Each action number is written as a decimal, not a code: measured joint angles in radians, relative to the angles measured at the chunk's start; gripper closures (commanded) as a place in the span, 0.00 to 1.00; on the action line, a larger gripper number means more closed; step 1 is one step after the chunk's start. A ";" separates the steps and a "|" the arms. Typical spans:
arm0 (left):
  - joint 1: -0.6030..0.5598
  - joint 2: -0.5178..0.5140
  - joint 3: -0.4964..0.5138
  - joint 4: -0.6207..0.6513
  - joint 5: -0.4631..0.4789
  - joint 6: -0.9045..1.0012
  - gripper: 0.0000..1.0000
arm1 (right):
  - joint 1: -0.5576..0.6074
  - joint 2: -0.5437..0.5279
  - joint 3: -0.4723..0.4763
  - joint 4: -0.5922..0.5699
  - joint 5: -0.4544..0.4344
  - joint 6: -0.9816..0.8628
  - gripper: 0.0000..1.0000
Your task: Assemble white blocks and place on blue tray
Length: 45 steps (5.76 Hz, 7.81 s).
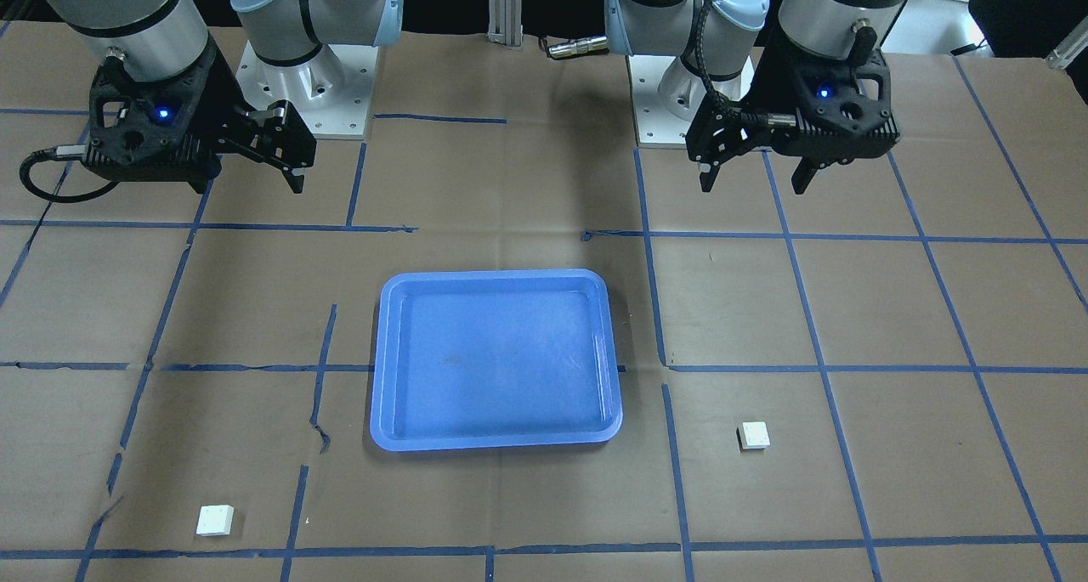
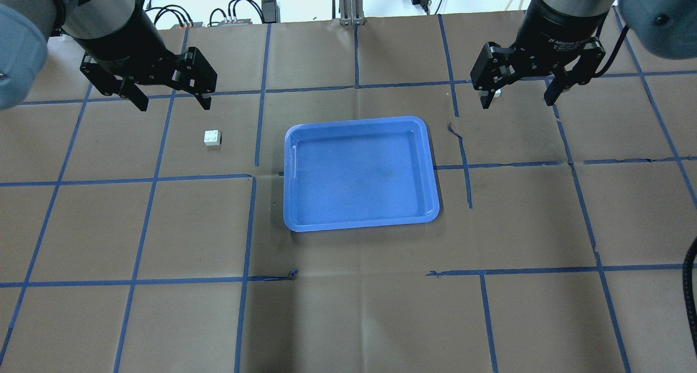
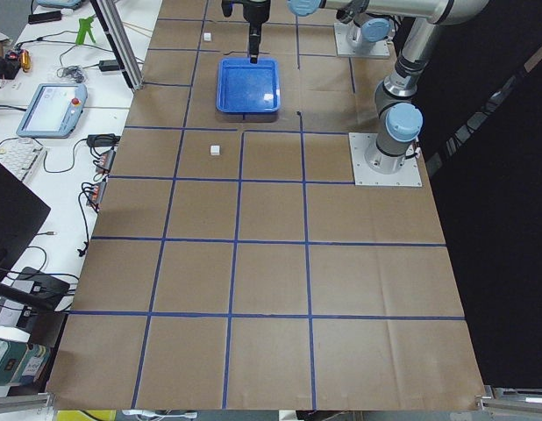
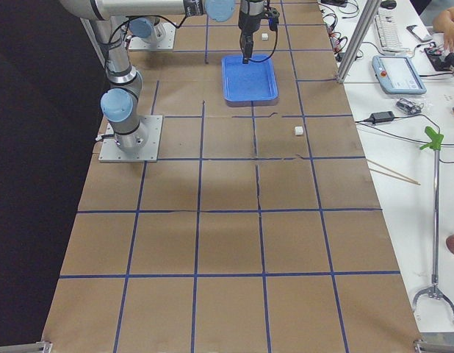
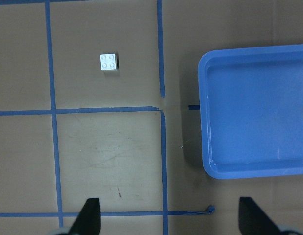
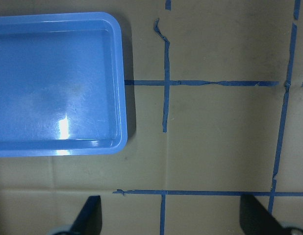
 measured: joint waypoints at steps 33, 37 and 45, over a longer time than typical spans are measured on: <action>-0.340 -0.178 -0.123 0.293 -0.008 1.022 0.00 | -0.321 0.688 -0.244 -0.381 0.510 -2.050 0.67; -0.206 0.034 -0.099 0.120 0.023 0.679 0.00 | -0.268 0.412 0.014 -0.353 0.528 -1.944 0.68; -0.120 0.130 -0.092 0.108 0.059 0.052 0.00 | 0.117 0.380 0.574 -1.282 0.547 -1.332 0.68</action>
